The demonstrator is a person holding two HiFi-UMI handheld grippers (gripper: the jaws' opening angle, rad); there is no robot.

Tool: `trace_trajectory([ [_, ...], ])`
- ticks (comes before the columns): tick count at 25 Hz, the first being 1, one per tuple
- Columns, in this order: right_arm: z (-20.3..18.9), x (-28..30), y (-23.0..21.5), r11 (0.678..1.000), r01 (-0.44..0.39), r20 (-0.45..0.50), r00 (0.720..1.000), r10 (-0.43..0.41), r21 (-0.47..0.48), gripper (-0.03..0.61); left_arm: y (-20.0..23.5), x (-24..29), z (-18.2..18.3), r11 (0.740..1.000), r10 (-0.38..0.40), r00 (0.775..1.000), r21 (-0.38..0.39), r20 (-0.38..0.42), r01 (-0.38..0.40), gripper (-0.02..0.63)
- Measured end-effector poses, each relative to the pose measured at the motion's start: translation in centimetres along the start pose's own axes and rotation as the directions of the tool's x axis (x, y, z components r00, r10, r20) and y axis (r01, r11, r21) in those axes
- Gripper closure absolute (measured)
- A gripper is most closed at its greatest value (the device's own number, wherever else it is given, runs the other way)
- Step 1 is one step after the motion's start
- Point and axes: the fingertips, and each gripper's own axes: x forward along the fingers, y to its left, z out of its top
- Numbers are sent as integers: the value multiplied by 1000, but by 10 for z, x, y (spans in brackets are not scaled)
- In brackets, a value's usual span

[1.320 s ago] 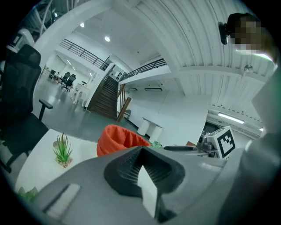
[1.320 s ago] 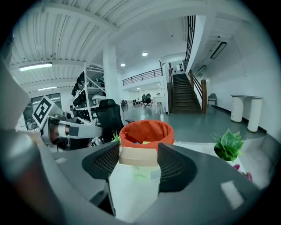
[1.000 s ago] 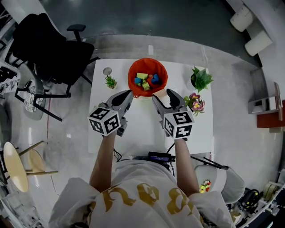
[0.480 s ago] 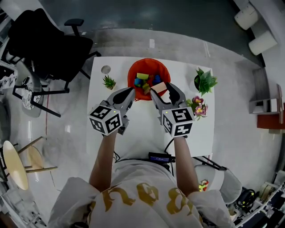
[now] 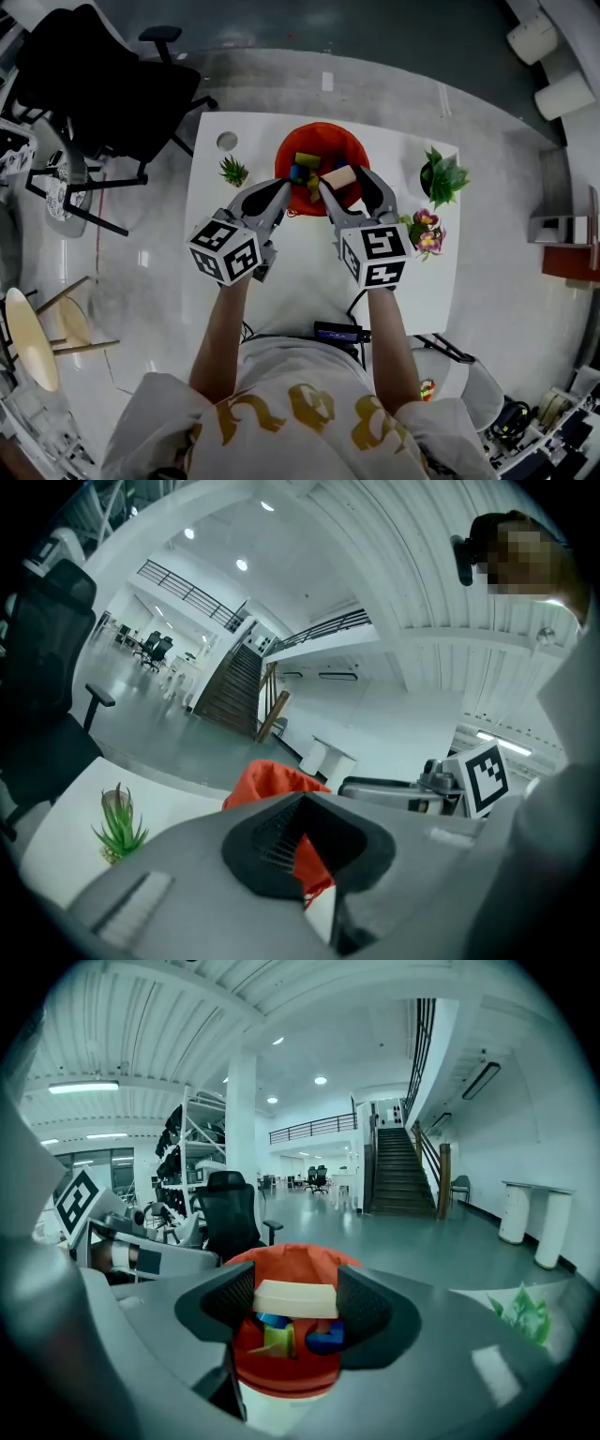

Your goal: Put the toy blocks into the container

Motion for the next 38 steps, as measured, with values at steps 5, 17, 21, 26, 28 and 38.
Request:
trace_trajectory([
  [5, 6, 5, -1, 999, 19, 0, 1000, -19, -49, 275, 2, 0, 1, 1000, 2, 1000, -5, 8, -2, 612],
  [17, 2, 13, 3, 995, 28, -8, 1000, -29, -96, 285, 9, -4, 2, 1000, 14, 1000, -24, 18, -13, 612],
  [21, 2, 11, 1, 995, 36, -2, 999, -36, -96, 307, 8, -4, 1, 1000, 12, 1000, -25, 13, -12, 612],
  [26, 1, 4, -3, 995, 62, 9, 998, -62, -78, 352, 5, -6, -1, 1000, 16, 1000, -20, 10, -16, 612],
  [28, -1, 0, -5, 995, 75, 13, 997, -74, -71, 362, 3, -7, 0, 1000, 18, 1000, -14, 11, -18, 612],
  [38, -19, -32, -3, 993, 116, 8, 993, -116, -22, 497, -10, -22, -2, 999, 33, 999, 29, 13, -33, 612],
])
